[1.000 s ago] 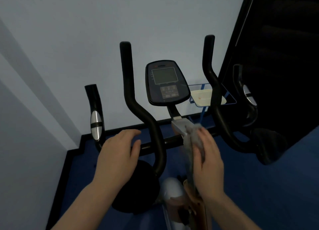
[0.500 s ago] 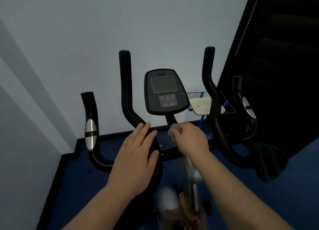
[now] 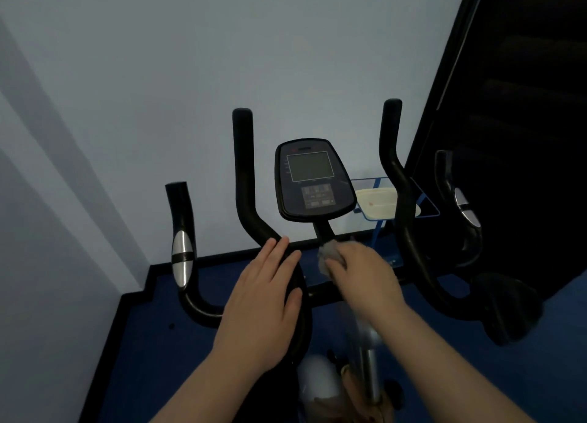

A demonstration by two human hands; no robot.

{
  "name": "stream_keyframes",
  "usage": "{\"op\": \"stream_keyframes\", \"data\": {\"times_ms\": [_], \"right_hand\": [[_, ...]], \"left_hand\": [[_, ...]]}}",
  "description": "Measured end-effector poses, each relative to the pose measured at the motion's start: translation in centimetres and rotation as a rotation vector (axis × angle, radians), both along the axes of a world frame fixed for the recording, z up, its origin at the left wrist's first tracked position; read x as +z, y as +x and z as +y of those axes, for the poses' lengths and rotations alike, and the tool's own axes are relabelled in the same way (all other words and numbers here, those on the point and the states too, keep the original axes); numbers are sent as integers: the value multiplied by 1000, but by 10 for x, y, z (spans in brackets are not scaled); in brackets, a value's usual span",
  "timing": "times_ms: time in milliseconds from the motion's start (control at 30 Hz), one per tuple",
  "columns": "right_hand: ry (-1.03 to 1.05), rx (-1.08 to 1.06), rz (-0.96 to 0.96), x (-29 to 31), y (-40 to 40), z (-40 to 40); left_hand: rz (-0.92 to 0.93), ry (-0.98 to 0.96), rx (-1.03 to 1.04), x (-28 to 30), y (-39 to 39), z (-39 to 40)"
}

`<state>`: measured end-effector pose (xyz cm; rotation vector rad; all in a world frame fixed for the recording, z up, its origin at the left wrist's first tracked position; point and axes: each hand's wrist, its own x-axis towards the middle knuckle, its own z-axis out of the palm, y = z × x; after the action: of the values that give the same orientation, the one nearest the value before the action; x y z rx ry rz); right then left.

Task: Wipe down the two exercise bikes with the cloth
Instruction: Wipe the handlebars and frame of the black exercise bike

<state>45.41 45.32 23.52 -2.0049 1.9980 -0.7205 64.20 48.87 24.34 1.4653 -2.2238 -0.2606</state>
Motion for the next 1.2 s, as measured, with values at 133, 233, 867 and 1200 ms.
{"op": "stream_keyframes", "data": {"times_ms": [133, 233, 867, 1200], "right_hand": [[-248, -10, -38, -18, -2, 33], [-159, -180, -62, -12, 3, 11], [-168, 72, 37, -11, -10, 24], [-366, 106, 46, -12, -2, 26]], "left_hand": [[2, -3, 3, -1, 0, -2], [-8, -5, -3, 0, 0, -2], [11, 18, -1, 3, -1, -1], [35, -2, -2, 2, -1, 2]]}}
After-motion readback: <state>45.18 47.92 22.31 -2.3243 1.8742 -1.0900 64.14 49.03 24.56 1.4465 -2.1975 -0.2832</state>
